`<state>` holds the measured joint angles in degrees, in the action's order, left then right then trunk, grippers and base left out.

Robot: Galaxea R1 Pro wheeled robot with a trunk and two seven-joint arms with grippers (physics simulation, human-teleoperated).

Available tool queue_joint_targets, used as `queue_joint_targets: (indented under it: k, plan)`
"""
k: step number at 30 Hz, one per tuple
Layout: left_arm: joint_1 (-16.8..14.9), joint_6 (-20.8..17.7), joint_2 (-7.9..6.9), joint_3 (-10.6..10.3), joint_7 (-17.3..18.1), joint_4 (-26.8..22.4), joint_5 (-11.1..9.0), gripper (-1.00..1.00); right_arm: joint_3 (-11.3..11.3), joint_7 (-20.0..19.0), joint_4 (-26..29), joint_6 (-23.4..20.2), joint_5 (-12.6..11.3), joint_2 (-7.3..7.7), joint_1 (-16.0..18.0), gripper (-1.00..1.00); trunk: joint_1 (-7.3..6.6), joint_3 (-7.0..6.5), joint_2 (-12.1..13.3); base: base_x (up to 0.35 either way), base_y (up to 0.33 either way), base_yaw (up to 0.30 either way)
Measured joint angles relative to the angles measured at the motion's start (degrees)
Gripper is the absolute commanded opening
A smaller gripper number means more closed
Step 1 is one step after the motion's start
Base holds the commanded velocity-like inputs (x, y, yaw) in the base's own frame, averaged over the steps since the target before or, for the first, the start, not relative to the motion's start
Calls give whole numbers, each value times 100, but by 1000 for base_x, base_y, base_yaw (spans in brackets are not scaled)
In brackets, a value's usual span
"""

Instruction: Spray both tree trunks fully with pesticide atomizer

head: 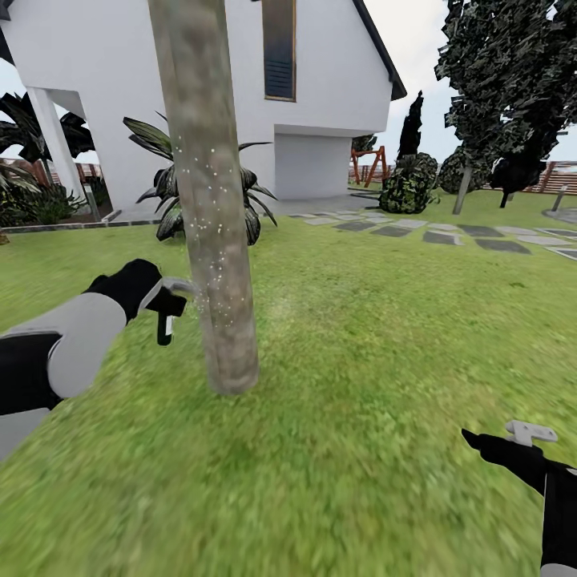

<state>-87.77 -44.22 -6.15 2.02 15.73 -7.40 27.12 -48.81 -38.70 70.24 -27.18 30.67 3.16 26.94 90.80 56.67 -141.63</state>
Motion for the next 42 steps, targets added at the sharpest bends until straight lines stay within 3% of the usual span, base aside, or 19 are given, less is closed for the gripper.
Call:
queue_joint_targets:
  k: [5, 13, 23, 25, 28, 30, 32, 35, 38, 42]
  plan:
    - [13, 211, -173, 383, -7, -192, -443, -100, 3, 2, -1, 2, 0, 0, 1, 100, 0, 0, 0, 0, 0, 0]
    - [55, 239, -214, 410, -3, -194, -473, -100, 4, 3, -2, 2, 0, 0, -2, 100, 0, 0, 0, 0, 0, 0]
    - [1186, 413, -229, 405, -8, -189, -471, -100, -5, -24, 5, -5, -37, 0, -2, 100, 0, 1, 0, 0, 0, 0]
    - [1408, 716, -222, 412, -13, -188, -490, -100, -7, -32, 14, -6, -42, 0, -2, 100, 1, 1, 1, 0, 0, 0]
    - [1569, 858, -214, 415, -79, -190, -495, -100, -11, -36, 16, -6, -44, 0, 2, 100, 0, 0, 0, 0, 0, 35]
    - [1860, 1069, -212, 424, -165, -188, -527, -100, -7, -33, 14, -6, -42, 0, 1, 100, 1, 1, 0, 0, 0, 199]
    - [2049, 1249, -202, 433, -198, -189, -799, -100, -6, -33, 11, -6, -39, 0, 1, 100, 0, 1, 0, 0, 0, 240]
    - [2188, 1443, -189, 433, -208, -191, -1509, -100, -5, -30, 8, -6, -35, 0, 0, 100, 0, 0, 0, 0, 0, 251]
    - [2346, 1828, -160, 419, -210, -191, -1728, -100, 2, -19, 7, -6, -25, -6, 0, 100, 0, 0, 0, 0, 0, 254]
    - [2428, 1952, -79, 412, -203, -185, -1765, -100, 3, -22, 14, -6, -22, -9, 0, 100, 0, 0, 0, 0, 0, 255]
